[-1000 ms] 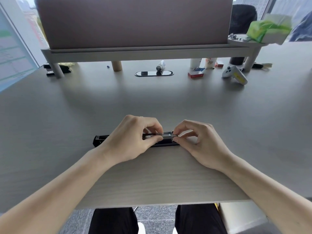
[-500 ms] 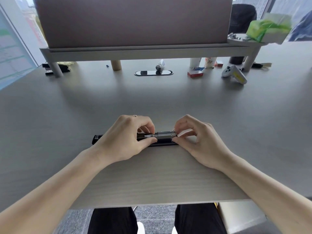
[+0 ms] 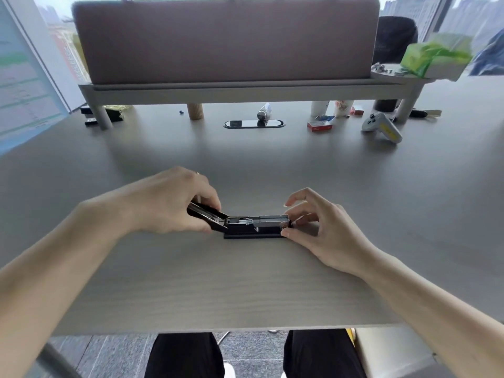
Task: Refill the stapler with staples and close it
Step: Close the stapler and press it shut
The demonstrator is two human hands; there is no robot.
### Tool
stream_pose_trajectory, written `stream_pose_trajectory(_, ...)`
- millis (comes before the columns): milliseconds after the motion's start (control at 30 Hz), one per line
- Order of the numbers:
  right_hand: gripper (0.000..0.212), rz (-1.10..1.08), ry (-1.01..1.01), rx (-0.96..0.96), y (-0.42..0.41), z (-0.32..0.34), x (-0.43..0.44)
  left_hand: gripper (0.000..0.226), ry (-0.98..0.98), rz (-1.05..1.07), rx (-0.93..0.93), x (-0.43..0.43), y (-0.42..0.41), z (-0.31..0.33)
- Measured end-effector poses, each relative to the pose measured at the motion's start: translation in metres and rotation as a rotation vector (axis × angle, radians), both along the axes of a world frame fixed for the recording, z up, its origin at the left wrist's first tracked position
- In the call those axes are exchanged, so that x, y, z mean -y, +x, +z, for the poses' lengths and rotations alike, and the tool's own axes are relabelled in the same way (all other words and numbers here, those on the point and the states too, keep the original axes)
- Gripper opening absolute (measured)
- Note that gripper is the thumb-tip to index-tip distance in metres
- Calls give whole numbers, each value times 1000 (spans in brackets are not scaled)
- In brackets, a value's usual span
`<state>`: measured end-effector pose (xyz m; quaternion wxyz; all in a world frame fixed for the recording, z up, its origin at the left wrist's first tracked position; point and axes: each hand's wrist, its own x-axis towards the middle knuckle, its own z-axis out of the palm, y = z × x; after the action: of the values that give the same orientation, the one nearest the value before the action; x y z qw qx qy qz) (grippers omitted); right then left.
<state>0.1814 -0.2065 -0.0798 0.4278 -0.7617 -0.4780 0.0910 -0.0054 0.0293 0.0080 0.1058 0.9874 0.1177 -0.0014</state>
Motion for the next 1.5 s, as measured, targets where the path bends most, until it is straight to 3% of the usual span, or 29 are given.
stream_pose_trajectory(133,41,-8,-2,7,0,-1,0,47,53,37,82,6,10,26)
stream_pose_trajectory(233,43,-8,-7,5,0,-1,-1,51,-26,12,187,19,23,30)
stream_pose_trajectory(633,53,12,32,-62,0,-2,-1,19,-162,-80,151,53,60,-22)
stream_pose_trajectory(767,56,12,22,-71,1,-3,0,53,-293,71,135,60,66,-32)
stream_pose_trajectory(1100,58,32,22,-59,2,-5,0,67,-249,79,161,67,69,-50)
stream_pose_trajectory(1200,60,32,14,-53,2,-4,0,60,-247,57,202,63,68,-53)
stream_pose_trajectory(1267,61,23,9,-48,2,-3,2,44,-290,37,277,57,60,-54)
stream_pose_trajectory(1400,61,6,-10,122,12,4,9,27,-253,-42,298,40,34,-50)
stream_pose_trajectory(1500,81,74,-244,304,26,13,12,32,-192,-87,233,30,23,-52)
